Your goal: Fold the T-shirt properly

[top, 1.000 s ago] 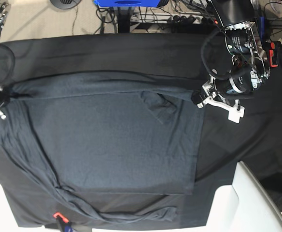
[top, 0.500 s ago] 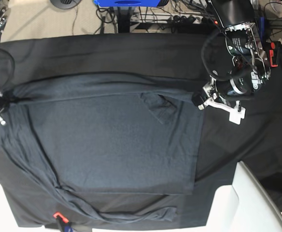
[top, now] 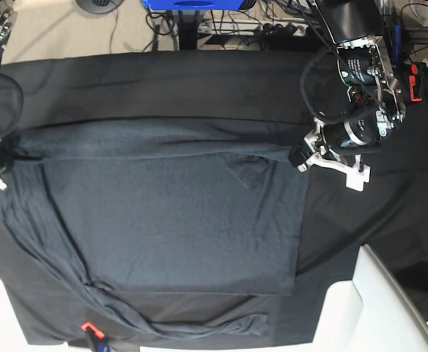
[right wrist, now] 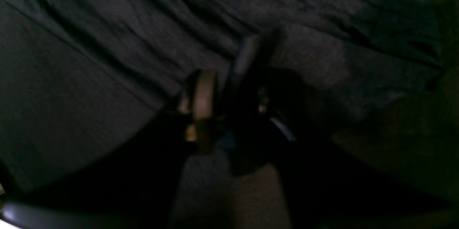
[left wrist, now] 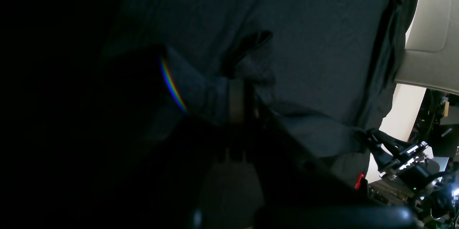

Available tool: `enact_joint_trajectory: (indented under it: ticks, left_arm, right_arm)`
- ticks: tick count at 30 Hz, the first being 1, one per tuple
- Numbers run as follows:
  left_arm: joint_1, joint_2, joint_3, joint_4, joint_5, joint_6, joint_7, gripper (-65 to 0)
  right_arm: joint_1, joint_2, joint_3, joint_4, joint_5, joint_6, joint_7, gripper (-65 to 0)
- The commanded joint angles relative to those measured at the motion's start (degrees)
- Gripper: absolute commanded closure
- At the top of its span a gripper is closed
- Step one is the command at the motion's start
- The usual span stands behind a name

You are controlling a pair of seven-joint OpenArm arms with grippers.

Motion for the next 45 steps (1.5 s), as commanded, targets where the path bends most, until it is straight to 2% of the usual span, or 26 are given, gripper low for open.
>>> enact_joint_trajectory:
  ticks: [1, 7, 9, 11, 14, 16, 19, 21, 25, 30, 34, 35, 39, 45]
  left_arm:
    - [-0.7, -0.4, -0.3, 0.9, -1.0, -0.4, -0.6, 0.0]
    - [-0.7, -0.6, -0.4, 1.4, -1.0, -0.4, -0.7, 0.0]
    - [-0.7, -0.7, -0.4, 2.5, -1.1, -0.4, -2.5, -16.1]
    - [0.1, -0.7, -0.4, 4.7, -1.1, -0.4, -4.8, -29.6]
    - [1.3, -0.9, -0.4, 9.0, -1.3, -0.4, -6.9, -46.4]
    - [2.2, -1.4, -0.4, 12.5, -1.4, -0.4, -7.0, -54.3]
    - [4.9, -1.4, -0.4, 18.0, -1.4, -0.5, -7.0, -61.1]
    - [7.2, -1.2, -0.3, 20.2, -1.5, -0.5, -7.0, -62.0]
    - [12.3, -1.1, -0.3, 20.7, -1.5, -0.8, -7.0, -61.9]
    - [18.2, -1.4, -0.4, 21.0, -1.5, -0.9, -7.2, -61.7]
    - [20.1, -1.3, -2.7, 21.1, -1.4, -1.0, -7.2, -61.7]
    - [20.2, -1.2, -3.9, 21.1, -1.5, -1.9, -7.2, -61.7]
    - [21.1, -0.6, -8.8, 20.8, -1.5, -9.6, -6.8, -61.7]
    - [22.2, 0.1, -13.9, 20.5, -1.5, -16.9, -6.7, -61.7]
  right_arm:
    - [1.1, 1.3, 0.4, 1.1, 0.5, 0.2, 0.9, -22.5]
    - [0.8, 1.2, 0.6, 3.2, 0.6, 0.6, 5.8, -38.6]
    - [-0.6, 1.1, 0.6, 5.9, 1.0, 0.8, 8.1, -45.6]
    - [-2.3, 1.1, 0.6, 9.1, 1.0, 2.2, 10.4, -49.4]
    - [-6.1, 1.1, 1.8, 15.0, 1.8, 6.5, 13.0, -48.9]
    - [-9.0, 0.7, 5.0, 18.5, 4.8, 6.8, 12.9, -47.4]
    - [-14.8, -2.3, 12.6, 21.6, 12.2, 6.8, 10.7, -45.6]
    - [-17.1, -3.8, 15.4, 21.5, 15.6, 6.9, 8.7, -45.6]
    - [-18.7, -5.7, 15.7, 19.3, 15.8, 7.1, 8.0, -45.9]
    - [-17.8, -5.7, 15.7, 13.6, 15.8, 7.3, 8.1, -46.1]
    - [-15.2, -5.4, 16.0, 8.3, 15.8, 11.4, 8.1, -45.5]
    - [-14.9, -4.9, 16.0, 7.4, 15.8, 12.2, 8.1, -45.5]
    - [-13.5, -4.5, 16.1, 4.0, 15.8, 12.6, 8.1, -45.5]
    - [-11.1, -2.9, 15.7, -1.2, 15.8, 12.7, 11.3, -45.3]
